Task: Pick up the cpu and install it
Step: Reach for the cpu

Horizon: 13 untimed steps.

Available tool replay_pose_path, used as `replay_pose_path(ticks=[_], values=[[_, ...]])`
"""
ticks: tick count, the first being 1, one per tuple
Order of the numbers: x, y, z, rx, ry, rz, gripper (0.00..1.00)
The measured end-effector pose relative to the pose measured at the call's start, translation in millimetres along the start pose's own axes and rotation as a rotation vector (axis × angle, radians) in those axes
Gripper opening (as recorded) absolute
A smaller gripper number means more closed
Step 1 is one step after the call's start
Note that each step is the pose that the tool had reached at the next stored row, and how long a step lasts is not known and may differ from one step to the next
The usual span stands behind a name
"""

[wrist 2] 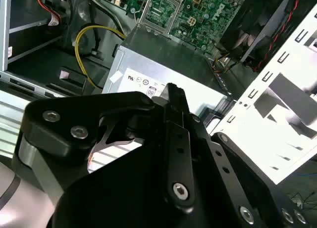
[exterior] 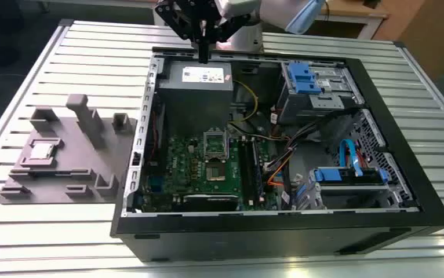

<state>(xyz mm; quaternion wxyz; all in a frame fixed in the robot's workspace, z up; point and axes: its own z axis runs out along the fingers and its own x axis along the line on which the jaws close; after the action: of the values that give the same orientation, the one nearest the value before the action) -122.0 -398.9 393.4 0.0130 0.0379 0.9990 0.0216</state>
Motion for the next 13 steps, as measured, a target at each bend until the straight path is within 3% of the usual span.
replay_pose_path(ticks=[13], values=[[1.6,-0.2,0.1,-0.0003,-0.0002,0.000,0.10]])
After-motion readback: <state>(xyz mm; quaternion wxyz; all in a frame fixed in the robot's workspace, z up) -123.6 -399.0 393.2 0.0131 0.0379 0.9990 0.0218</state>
